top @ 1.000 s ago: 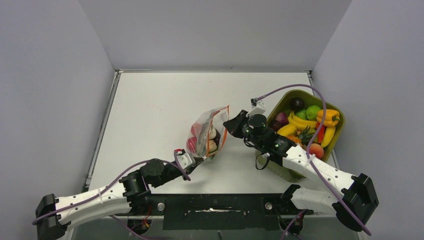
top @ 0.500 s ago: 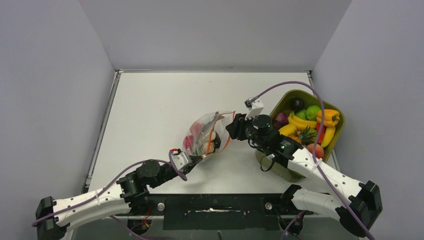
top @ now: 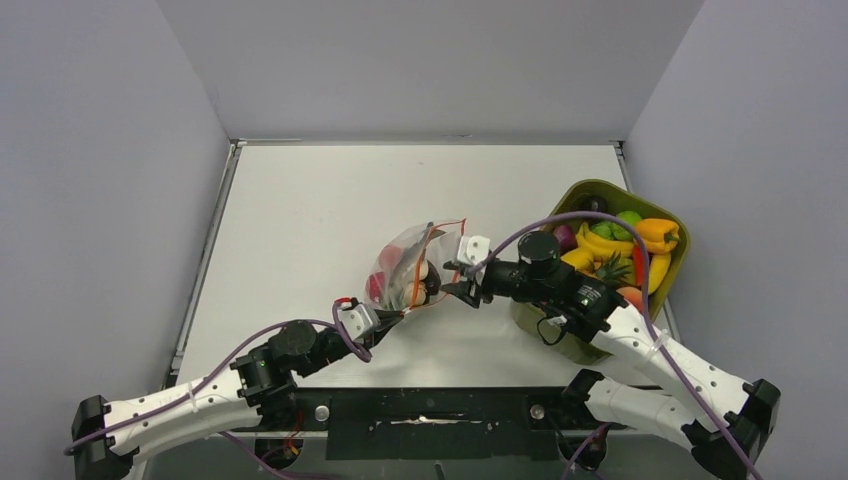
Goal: Place the food in the zip-top bag and seal the zipper
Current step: Zip the zipper food storage bag at the center of the board.
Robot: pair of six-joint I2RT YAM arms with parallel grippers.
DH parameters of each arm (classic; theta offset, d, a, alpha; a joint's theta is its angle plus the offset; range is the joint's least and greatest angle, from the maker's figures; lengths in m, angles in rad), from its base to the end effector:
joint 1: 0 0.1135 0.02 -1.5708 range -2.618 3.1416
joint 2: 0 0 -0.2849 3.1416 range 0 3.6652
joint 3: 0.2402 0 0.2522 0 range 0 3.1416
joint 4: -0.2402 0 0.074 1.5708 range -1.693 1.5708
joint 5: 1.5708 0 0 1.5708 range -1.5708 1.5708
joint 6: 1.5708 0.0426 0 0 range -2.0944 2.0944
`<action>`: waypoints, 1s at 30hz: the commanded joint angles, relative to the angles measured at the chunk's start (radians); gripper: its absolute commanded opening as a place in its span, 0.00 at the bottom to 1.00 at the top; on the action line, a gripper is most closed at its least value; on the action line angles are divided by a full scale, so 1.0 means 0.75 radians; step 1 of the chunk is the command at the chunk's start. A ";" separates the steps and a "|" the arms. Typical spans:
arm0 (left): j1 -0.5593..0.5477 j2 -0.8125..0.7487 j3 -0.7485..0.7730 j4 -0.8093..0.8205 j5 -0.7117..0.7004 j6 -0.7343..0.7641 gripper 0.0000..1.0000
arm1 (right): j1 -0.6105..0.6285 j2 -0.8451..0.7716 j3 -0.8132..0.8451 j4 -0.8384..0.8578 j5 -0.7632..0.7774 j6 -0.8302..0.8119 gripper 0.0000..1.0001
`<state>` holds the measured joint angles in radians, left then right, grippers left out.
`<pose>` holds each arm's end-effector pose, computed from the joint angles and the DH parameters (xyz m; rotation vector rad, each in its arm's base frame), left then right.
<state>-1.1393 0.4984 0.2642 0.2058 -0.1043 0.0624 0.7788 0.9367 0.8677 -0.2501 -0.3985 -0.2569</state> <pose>0.0619 -0.1237 0.2479 0.8631 1.4073 -0.7479 0.1359 0.1574 0.3505 -1.1878 1.5217 0.7288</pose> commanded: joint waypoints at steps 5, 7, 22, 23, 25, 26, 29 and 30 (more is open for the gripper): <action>-0.005 -0.051 0.010 0.105 -0.006 -0.014 0.00 | 0.151 -0.007 -0.011 -0.018 -0.385 -0.692 0.40; -0.005 -0.051 0.012 0.108 -0.008 -0.012 0.00 | 0.153 0.024 0.010 -0.033 -0.427 -0.742 0.40; -0.007 -0.036 0.014 0.125 0.035 -0.026 0.00 | 0.288 0.249 0.131 -0.043 -0.358 -0.842 0.38; -0.007 -0.035 0.017 0.121 0.038 -0.024 0.00 | 0.291 0.258 0.137 -0.043 -0.355 -0.845 0.38; -0.007 -0.036 0.017 0.125 0.038 -0.024 0.00 | 0.296 0.272 0.143 -0.034 -0.352 -0.846 0.38; -0.007 -0.035 0.015 0.129 0.038 -0.025 0.00 | 0.297 0.280 0.145 -0.030 -0.349 -0.844 0.38; -0.007 -0.030 0.010 0.142 0.041 -0.029 0.00 | 0.308 0.310 0.166 -0.038 -0.325 -0.846 0.38; -0.007 -0.028 0.010 0.143 0.044 -0.030 0.00 | 0.311 0.316 0.170 -0.045 -0.322 -0.847 0.38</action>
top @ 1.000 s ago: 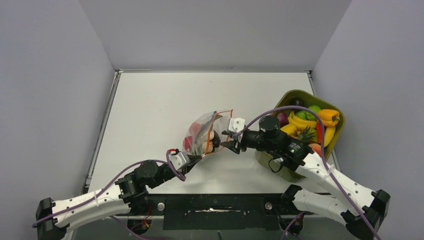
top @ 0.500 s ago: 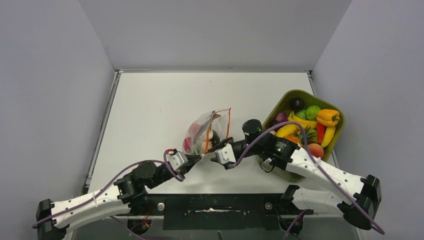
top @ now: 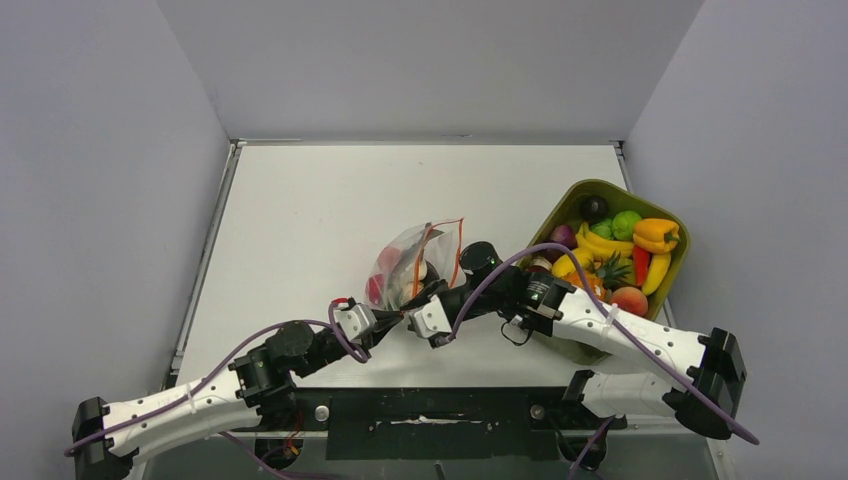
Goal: Place the food in the zip-top bag and seal the zipper
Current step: Zip the zipper food storage bag at the center of the board.
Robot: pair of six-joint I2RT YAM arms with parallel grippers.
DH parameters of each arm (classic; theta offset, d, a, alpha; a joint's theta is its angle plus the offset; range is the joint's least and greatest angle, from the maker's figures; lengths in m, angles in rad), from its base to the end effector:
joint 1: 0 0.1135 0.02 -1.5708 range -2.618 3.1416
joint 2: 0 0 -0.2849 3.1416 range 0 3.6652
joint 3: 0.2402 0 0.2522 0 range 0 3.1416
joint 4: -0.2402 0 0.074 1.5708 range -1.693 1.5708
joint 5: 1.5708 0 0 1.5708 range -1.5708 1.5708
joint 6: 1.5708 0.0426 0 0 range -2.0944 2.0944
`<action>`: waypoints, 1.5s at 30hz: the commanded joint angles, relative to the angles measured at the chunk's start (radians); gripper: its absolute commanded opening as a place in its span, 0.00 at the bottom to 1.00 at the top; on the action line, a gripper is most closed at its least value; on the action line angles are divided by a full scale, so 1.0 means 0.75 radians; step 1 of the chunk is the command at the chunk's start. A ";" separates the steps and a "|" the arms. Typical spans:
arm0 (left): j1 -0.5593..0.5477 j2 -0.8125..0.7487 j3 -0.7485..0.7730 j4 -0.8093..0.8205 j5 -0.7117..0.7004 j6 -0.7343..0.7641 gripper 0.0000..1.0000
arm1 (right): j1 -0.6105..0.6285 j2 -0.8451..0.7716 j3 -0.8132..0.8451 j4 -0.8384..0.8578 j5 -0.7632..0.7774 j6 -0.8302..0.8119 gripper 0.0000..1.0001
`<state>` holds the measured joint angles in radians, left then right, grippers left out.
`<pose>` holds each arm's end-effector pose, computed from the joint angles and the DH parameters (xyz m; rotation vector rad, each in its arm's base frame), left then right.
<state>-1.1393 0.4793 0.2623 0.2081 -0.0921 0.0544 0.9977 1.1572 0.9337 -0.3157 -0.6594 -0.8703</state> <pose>0.0603 -0.1217 0.2497 0.8556 1.3917 -0.7706 0.1137 0.2243 0.3233 -1.8728 0.8935 0.7692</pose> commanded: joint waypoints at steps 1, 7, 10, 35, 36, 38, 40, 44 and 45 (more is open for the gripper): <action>-0.007 -0.001 0.013 0.138 0.031 -0.019 0.00 | 0.020 0.026 0.081 0.041 0.028 -0.030 0.38; -0.006 0.001 0.018 0.140 0.033 -0.014 0.00 | 0.020 0.052 0.082 0.036 0.052 -0.037 0.32; -0.007 0.001 0.019 0.138 0.044 -0.013 0.00 | 0.019 0.055 0.086 0.036 0.083 -0.040 0.22; -0.007 -0.094 0.048 0.117 0.058 -0.043 0.00 | -0.026 -0.027 0.019 0.002 0.287 -0.040 0.00; -0.007 -0.101 0.052 0.110 0.063 -0.048 0.00 | -0.026 -0.026 0.019 0.015 0.285 -0.029 0.00; -0.007 -0.115 0.053 0.101 0.077 -0.054 0.00 | -0.029 -0.024 0.021 0.043 0.281 -0.006 0.00; -0.007 -0.130 0.053 0.091 0.087 -0.056 0.00 | -0.033 -0.017 0.025 0.065 0.278 0.010 0.00; -0.007 -0.127 0.095 -0.004 0.104 -0.057 0.03 | -0.036 0.001 0.066 0.075 0.275 0.054 0.00; -0.007 -0.123 0.101 -0.021 0.109 -0.056 0.09 | -0.037 -0.001 0.067 0.092 0.276 0.088 0.00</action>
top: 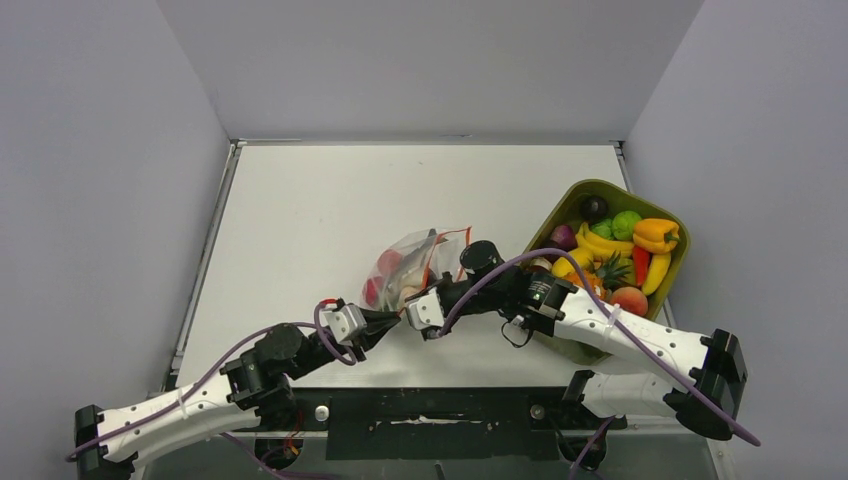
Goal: Place the food in the zip-top bag and seal the zipper
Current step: Zip the zipper food storage bag at the center of the board.
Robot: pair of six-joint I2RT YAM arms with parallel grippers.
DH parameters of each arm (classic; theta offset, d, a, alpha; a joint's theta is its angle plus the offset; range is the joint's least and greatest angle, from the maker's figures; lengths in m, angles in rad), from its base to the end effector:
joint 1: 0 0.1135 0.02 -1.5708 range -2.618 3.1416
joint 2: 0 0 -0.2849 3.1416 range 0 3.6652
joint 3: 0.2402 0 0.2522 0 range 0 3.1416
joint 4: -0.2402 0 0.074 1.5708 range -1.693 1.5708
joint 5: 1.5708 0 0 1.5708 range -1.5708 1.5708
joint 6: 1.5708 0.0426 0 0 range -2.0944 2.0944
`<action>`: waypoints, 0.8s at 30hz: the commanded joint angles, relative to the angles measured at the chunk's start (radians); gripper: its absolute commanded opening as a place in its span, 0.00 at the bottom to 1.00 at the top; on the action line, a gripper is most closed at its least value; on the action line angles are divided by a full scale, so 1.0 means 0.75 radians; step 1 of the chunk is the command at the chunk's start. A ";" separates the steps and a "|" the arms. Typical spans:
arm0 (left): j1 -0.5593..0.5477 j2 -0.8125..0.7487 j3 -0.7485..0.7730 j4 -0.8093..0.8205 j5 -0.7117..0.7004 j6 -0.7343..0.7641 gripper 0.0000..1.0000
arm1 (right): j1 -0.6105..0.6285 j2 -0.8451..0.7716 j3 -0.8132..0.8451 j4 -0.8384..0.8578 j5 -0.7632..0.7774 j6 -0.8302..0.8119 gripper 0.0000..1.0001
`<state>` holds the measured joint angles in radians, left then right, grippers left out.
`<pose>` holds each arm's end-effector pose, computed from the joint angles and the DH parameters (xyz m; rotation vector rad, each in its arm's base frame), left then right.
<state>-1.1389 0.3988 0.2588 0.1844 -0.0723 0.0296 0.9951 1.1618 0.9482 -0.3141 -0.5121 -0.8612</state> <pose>0.0550 -0.1120 0.2545 0.8237 1.3542 -0.8233 0.1212 0.2251 0.3256 -1.8338 0.9860 0.6170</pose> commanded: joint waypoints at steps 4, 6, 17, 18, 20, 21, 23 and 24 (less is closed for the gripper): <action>-0.007 0.004 0.093 0.032 0.079 -0.015 0.32 | -0.042 -0.017 0.013 0.201 0.046 0.143 0.00; -0.007 0.025 0.100 0.038 0.065 0.005 0.36 | -0.040 -0.012 0.012 0.208 0.008 0.143 0.00; -0.005 0.234 0.166 0.086 -0.025 0.113 0.46 | -0.040 -0.010 0.032 0.198 -0.086 0.133 0.00; -0.006 0.234 0.176 0.074 -0.020 0.114 0.46 | -0.042 -0.012 0.031 0.190 -0.084 0.124 0.00; -0.007 0.210 0.182 0.049 -0.018 0.114 0.46 | -0.050 -0.016 0.025 0.179 -0.081 0.110 0.00; -0.007 0.188 0.183 0.034 -0.021 0.113 0.46 | -0.055 -0.018 0.025 0.172 -0.082 0.104 0.00; -0.007 0.117 0.183 0.000 -0.039 0.110 0.46 | -0.060 -0.017 0.026 0.154 -0.083 0.092 0.00; -0.007 0.087 0.183 -0.010 -0.048 0.109 0.46 | -0.063 -0.019 0.025 0.149 -0.083 0.091 0.00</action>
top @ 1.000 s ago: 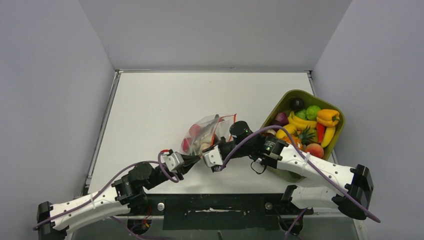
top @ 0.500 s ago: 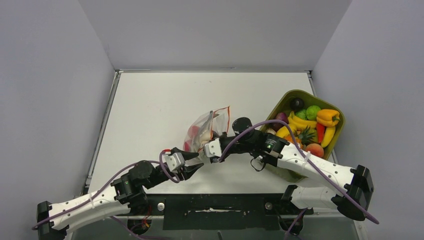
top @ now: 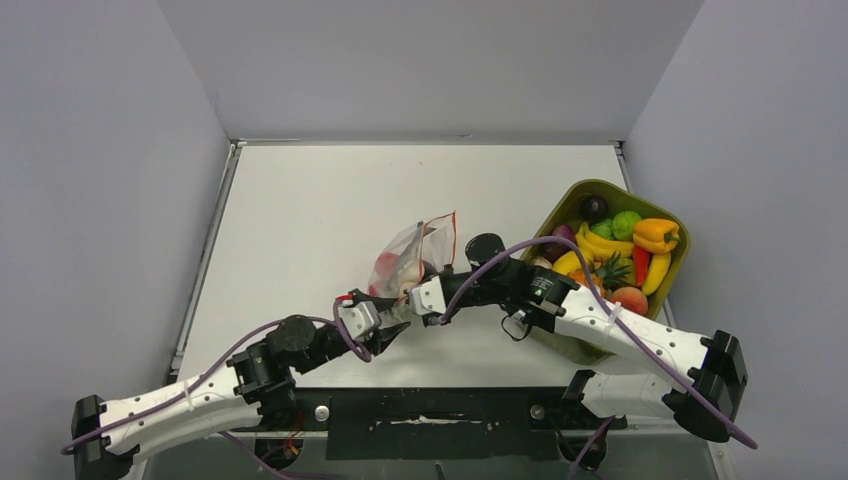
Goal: Place the food in the zip-top bag and seal the zipper
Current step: Zip the zipper food storage bag at the center of the board.
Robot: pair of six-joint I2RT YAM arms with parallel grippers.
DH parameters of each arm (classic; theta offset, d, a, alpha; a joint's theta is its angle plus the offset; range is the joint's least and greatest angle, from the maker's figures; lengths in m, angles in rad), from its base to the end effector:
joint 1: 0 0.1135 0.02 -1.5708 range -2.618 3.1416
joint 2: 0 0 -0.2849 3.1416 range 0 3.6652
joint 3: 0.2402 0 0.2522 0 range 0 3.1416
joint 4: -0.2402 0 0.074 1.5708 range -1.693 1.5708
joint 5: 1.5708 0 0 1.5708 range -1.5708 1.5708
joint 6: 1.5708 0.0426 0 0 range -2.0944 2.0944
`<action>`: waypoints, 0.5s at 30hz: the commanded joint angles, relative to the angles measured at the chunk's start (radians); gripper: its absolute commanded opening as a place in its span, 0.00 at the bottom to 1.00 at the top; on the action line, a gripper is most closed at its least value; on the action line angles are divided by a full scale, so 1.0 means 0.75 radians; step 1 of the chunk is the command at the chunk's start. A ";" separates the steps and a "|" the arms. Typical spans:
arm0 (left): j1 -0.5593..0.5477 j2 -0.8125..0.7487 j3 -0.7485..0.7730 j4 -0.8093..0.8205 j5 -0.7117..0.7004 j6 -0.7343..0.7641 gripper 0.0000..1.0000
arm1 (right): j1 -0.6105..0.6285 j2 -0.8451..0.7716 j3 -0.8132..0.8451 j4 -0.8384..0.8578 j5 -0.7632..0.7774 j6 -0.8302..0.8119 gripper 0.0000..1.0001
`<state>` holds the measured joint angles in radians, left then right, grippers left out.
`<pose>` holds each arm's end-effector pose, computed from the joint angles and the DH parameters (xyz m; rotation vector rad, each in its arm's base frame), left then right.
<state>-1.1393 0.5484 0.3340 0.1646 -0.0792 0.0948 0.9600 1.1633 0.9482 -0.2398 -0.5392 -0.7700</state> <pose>0.0638 -0.1306 0.2627 0.9153 1.3989 -0.7354 0.1304 0.2243 0.3328 -1.7364 1.0292 0.6649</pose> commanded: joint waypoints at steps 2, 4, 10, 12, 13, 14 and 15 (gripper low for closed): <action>-0.006 -0.170 0.079 0.010 -0.074 0.013 0.46 | -0.019 -0.024 0.023 0.046 -0.052 -0.034 0.00; -0.005 -0.203 0.066 0.023 -0.101 0.001 0.48 | -0.020 -0.030 0.021 0.044 -0.060 -0.035 0.00; -0.005 -0.127 0.056 0.077 -0.125 0.037 0.53 | -0.020 -0.043 -0.010 0.108 -0.058 -0.002 0.00; -0.005 -0.066 0.065 0.088 -0.119 0.054 0.54 | -0.021 -0.038 -0.014 0.116 -0.060 0.004 0.00; -0.004 -0.036 0.070 0.092 -0.119 0.064 0.54 | -0.020 -0.033 -0.015 0.114 -0.062 0.004 0.00; -0.005 -0.008 0.076 0.094 -0.119 0.074 0.54 | -0.021 -0.032 -0.013 0.110 -0.065 0.004 0.00; -0.004 0.016 0.081 0.098 -0.124 0.086 0.54 | -0.019 -0.030 -0.011 0.108 -0.070 0.004 0.00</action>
<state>-1.1393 0.4965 0.3397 0.1761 -0.1547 0.1165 0.9493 1.1629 0.9382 -0.2321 -0.5594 -0.7750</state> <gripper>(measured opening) 0.538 0.132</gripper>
